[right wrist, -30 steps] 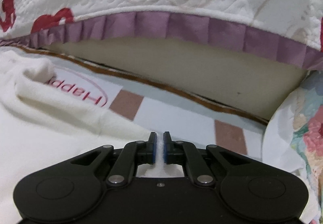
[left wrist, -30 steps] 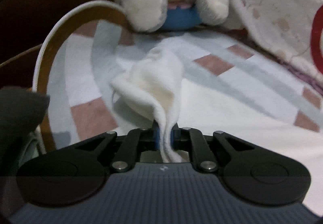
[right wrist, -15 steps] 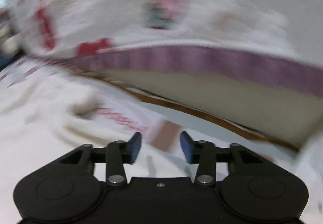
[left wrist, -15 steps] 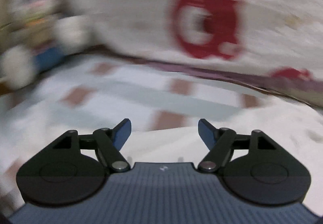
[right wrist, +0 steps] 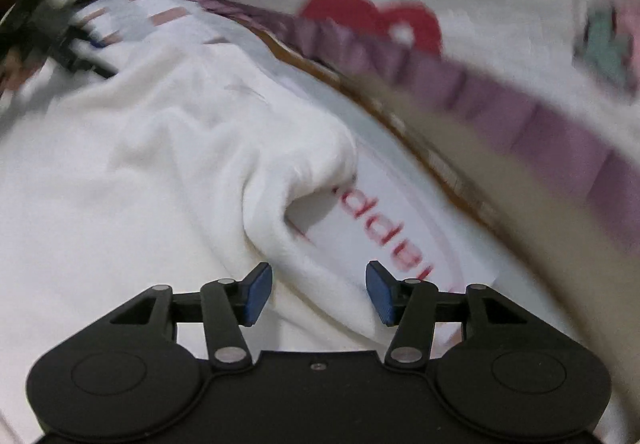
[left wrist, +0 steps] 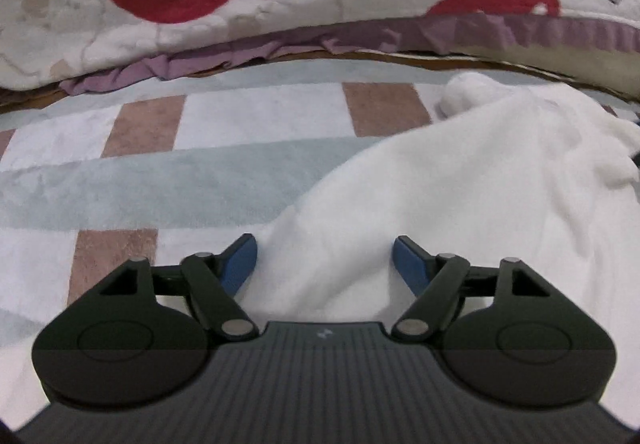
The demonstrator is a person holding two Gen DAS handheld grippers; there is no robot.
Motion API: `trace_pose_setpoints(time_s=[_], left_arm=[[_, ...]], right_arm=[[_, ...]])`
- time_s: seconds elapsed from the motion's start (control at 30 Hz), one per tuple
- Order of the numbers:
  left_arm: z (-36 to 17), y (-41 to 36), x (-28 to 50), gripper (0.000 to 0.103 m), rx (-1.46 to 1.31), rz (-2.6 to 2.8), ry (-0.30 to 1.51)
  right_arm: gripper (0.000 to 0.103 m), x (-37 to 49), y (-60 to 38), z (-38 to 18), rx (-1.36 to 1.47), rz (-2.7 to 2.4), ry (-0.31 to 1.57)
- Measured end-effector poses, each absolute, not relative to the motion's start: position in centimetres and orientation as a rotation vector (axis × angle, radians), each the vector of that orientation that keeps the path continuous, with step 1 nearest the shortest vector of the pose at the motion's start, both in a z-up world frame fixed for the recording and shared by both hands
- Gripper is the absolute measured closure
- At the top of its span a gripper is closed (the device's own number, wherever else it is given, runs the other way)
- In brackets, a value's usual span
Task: Fold clothes
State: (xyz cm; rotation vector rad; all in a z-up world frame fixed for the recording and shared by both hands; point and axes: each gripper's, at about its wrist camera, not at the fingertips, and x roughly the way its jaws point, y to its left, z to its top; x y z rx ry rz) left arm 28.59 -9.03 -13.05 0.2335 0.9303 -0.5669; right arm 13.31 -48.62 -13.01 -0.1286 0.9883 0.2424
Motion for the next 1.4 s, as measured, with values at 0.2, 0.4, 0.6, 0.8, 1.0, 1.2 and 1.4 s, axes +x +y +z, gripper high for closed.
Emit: trace_pose_setpoints(time_s=[0.2,0.4,0.6,0.8,1.0,1.2,1.4], left_arm=[[-10.3,-8.8,28.0,0.096,0.266,-0.412,0.813],[-11.2,-10.7,26.6,0.096,0.478,-0.316,0.687],[-15.5,-13.7,25.6,0.096,0.723,-0.247,0.657],[-14.1,-13.0,26.0,0.069,0.691,-0.16,0.694],[-12.0,-16.4,19.7,0.05,0.856,-0.24,0.553],[-7.4,-25.4,12.6,0.042,0.649,-0.678,0.553],[-7.6,-36.6,8.0,0.042,0.535,-0.983,0.672]], right_arm=[[0.097,15.8,-50.1,-13.5,0.157,0.218,0.96],[0.097,16.1,-49.4,-12.7,0.156,0.151,0.841],[0.097,18.3,-48.5,-14.7,0.077,0.115,0.907],[0.09,17.3,-54.2,-13.7,0.262,0.034,0.825],[0.077,10.2,-66.0,-9.9,0.53,-0.311,0.6],[0.073,-2.6,-73.1,-7.3,0.448,-0.534,0.554],[0.07,-14.4,-78.2,-9.0,0.605,-0.77,0.556]])
